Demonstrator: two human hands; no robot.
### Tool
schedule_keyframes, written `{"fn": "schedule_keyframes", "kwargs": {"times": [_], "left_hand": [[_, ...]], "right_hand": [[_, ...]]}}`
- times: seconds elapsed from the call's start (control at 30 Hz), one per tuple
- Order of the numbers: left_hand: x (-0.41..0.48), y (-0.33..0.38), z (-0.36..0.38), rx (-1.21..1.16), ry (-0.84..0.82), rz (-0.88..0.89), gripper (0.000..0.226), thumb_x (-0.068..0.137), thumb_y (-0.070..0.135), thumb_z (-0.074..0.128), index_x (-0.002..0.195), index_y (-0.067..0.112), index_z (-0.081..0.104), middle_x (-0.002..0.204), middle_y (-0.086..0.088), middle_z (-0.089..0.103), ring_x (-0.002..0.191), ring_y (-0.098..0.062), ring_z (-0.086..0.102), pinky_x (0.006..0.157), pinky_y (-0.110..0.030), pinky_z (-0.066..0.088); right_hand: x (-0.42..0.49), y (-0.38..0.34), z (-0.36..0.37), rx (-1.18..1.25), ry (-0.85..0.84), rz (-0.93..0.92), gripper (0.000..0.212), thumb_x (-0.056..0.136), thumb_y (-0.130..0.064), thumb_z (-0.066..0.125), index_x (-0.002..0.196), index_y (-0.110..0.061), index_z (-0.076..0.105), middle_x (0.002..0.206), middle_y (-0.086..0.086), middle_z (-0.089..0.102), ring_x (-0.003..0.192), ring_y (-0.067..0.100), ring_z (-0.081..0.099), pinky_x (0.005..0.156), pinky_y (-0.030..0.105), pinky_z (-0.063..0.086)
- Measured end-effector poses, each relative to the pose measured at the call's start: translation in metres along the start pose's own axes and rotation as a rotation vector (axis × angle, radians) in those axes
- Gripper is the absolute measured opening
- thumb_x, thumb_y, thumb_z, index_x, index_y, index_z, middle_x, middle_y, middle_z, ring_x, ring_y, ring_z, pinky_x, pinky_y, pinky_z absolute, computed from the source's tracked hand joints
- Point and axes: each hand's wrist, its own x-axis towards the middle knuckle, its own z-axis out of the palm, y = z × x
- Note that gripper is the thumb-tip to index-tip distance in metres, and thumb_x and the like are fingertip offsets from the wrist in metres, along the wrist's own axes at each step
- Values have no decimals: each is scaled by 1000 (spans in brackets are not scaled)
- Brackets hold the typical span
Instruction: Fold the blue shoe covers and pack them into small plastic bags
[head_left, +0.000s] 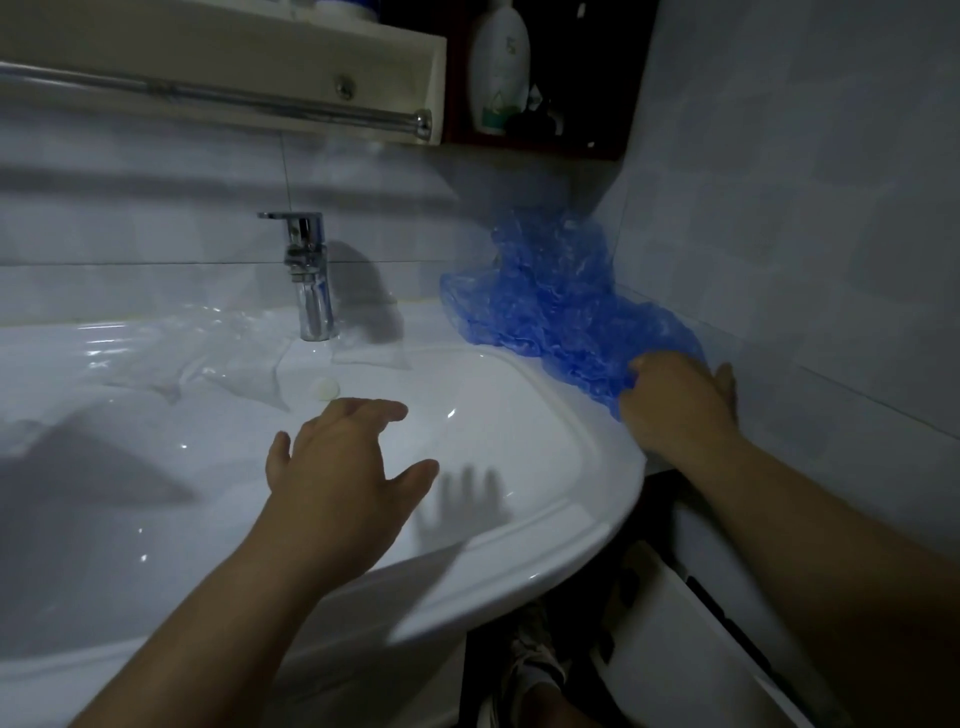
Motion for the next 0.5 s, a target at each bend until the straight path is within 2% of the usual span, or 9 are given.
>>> {"fn": "schedule_keyframes", "kwargs": {"times": [0.07, 0.13, 0.2, 0.23, 0.3, 0.37, 0.43, 0.5], "left_hand": [[0, -1, -1, -12, 15, 6, 53, 86, 49, 61, 135, 35, 46, 146, 9, 41, 134, -17, 41, 117, -51, 20], [-1, -2, -3, -60, 41, 19, 54, 86, 47, 63, 136, 34, 46, 144, 8, 43, 127, -18, 48, 113, -47, 28], [-1, -2, -6, -139, 86, 41, 54, 86, 44, 64, 135, 33, 46, 140, 7, 47, 105, -13, 59, 101, -35, 40], [-1, -1, -7, -183, 99, 48, 53, 86, 43, 64, 135, 33, 46, 138, 8, 49, 99, -7, 58, 94, -29, 41], [-2, -2, -9, -305, 115, 40, 51, 87, 39, 64, 135, 34, 46, 134, 10, 52, 104, -2, 52, 89, -24, 38], [-6, -2, -14, -472, 104, 4, 53, 85, 36, 67, 134, 33, 46, 129, 11, 56, 108, -4, 53, 86, -21, 40], [-12, -6, -16, -595, 97, -69, 67, 78, 39, 73, 138, 33, 43, 127, 12, 54, 109, -7, 56, 81, -20, 43], [-19, -10, -21, -813, -4, -243, 84, 68, 48, 76, 142, 30, 40, 129, 8, 56, 109, -12, 60, 75, -24, 50]], "right_hand": [[-5, 0, -6, 111, 219, -93, 24, 88, -12, 51, 111, -8, 59, 118, 8, 60, 114, 27, 51, 113, 50, 9], [-14, -5, -22, 312, 412, -182, 37, 79, -9, 52, 115, -6, 60, 117, 8, 61, 111, 27, 54, 115, 54, 22], [-32, -17, -45, 597, 501, -268, 45, 78, -14, 53, 122, -7, 61, 117, 1, 61, 109, 18, 56, 108, 34, 37], [-44, -24, -56, 759, 512, -260, 43, 79, -14, 60, 122, -9, 63, 115, -4, 62, 106, 12, 58, 101, 23, 41], [-71, -42, -73, 1153, 396, -161, 42, 76, -6, 74, 117, -14, 69, 108, -6, 69, 97, 7, 66, 90, 19, 50], [-96, -57, -78, 1570, 172, -112, 43, 68, 0, 77, 108, -15, 72, 99, 0, 75, 93, 15, 72, 82, 28, 57], [-113, -69, -72, 1831, -30, -53, 40, 66, -6, 70, 105, -11, 71, 99, 5, 75, 92, 20, 72, 79, 31, 58], [-123, -80, -66, 2114, -209, 74, 45, 68, -3, 62, 113, -5, 67, 104, 11, 73, 91, 22, 71, 77, 31, 59]]}}
